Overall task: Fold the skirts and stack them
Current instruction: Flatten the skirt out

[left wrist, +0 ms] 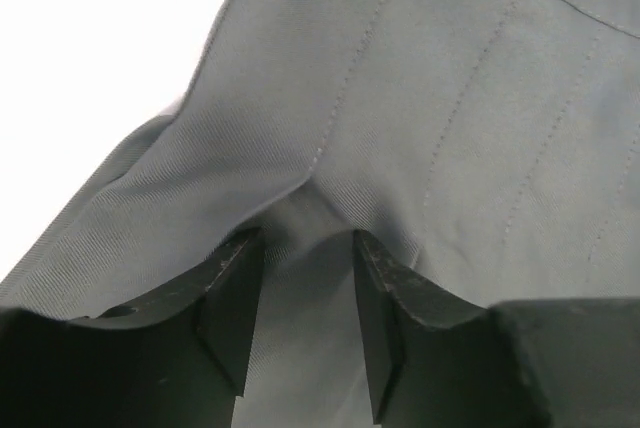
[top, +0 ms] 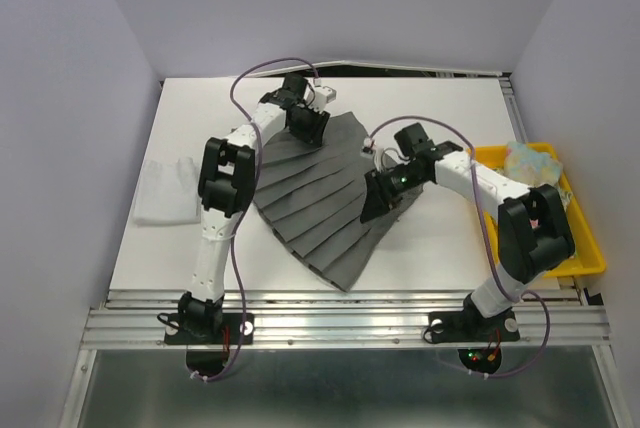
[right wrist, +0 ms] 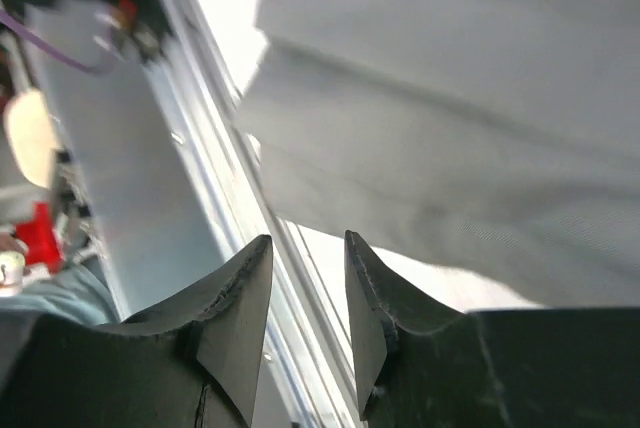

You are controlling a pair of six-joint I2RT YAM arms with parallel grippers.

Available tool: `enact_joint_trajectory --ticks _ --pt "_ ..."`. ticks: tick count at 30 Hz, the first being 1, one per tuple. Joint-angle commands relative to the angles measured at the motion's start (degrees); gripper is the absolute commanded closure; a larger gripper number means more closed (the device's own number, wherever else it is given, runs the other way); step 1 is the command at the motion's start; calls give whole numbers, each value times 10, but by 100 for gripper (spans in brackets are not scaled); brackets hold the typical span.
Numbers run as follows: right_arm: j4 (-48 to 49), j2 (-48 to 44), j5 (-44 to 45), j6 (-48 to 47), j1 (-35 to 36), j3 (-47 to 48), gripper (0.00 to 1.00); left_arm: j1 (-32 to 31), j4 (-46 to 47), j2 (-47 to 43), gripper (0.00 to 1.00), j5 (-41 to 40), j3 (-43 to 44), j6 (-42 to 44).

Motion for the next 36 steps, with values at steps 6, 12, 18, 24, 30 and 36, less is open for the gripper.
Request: enact_joint_trajectory --ticks 6,12,18,24,30,36 --pt "39 51 100 -39 -99 200 61 -1 43 -308 42 -38 -190 10" --pt "39 141 254 -108 -99 224 65 -7 38 -426 42 -22 -371 -9" --pt "36 150 248 -116 -99 145 70 -9 73 -475 44 -7 -523 -23" --pt "13 80 203 -109 -8 12 72 -9 85 -468 45 -6 -556 -17" --pt "-41 49 144 -85 61 -19 76 -11 66 -416 47 -8 -528 14" --pt "-131 38 19 -107 61 54 69 -17 46 -360 48 -28 -514 57"
